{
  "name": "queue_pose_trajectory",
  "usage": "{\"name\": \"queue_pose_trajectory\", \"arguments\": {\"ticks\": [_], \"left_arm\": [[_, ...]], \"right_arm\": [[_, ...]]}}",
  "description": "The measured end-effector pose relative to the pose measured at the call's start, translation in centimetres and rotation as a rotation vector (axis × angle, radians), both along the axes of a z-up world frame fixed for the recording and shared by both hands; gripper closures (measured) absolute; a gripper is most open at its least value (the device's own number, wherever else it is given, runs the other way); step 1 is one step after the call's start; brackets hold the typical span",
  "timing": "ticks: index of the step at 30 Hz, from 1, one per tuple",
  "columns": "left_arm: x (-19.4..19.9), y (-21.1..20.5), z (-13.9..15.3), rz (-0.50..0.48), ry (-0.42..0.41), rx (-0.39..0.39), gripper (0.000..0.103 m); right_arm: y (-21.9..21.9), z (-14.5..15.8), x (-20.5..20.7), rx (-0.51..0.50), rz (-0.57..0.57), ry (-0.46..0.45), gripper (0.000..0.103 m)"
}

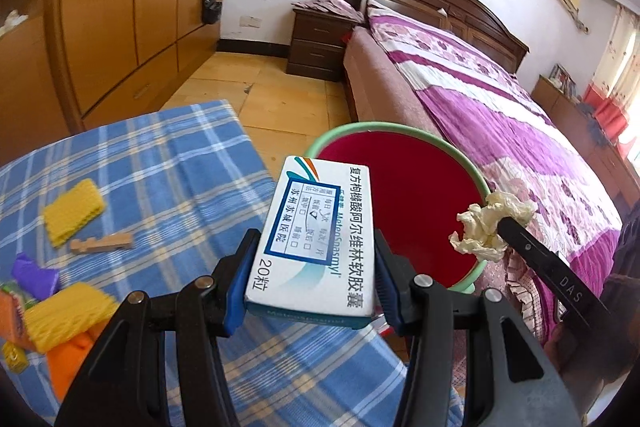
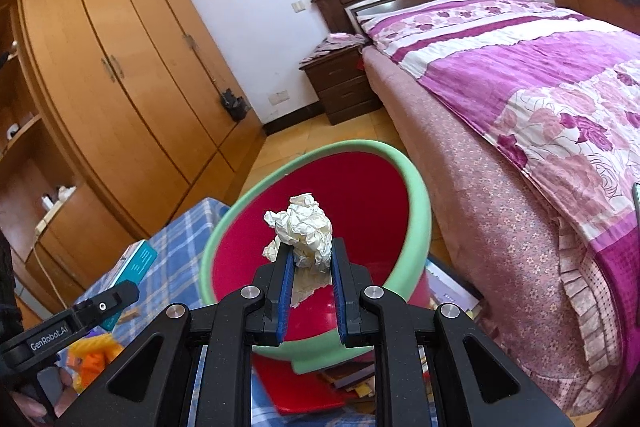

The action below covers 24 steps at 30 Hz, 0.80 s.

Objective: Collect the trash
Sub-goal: 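Carry the tissue over the red bin and open the right tool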

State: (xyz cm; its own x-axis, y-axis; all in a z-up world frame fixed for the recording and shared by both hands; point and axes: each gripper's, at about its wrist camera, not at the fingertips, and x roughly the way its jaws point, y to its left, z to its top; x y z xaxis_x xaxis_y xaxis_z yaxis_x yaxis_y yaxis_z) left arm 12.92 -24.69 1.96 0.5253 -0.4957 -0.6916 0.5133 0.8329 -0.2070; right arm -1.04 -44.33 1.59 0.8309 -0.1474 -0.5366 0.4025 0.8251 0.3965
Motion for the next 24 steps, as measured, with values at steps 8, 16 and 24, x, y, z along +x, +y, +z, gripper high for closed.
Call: {"name": "queue_pose_trajectory", "arguments": {"ticks": [8, 16, 24], "left_arm": [[0.7, -3.0, -1.4, -0.041, -0.021, 0.028, 0.049], [1.3, -4.9, -1.9, -0.093, -0.022, 0.036, 0.045], [1.5, -4.3, -2.0, -0.061, -0.011, 0.038, 0.044]], "right_arm": [[-1.1, -1.0, 0.9, -0.006, -0.016, 0.023, 0.085], [-1.6, -1.4, 1.0, -0.004, -0.031, 0.032, 0.083], [-1.9, -1.7, 0.8, 0.021, -0.019, 0.019, 0.073]]}}
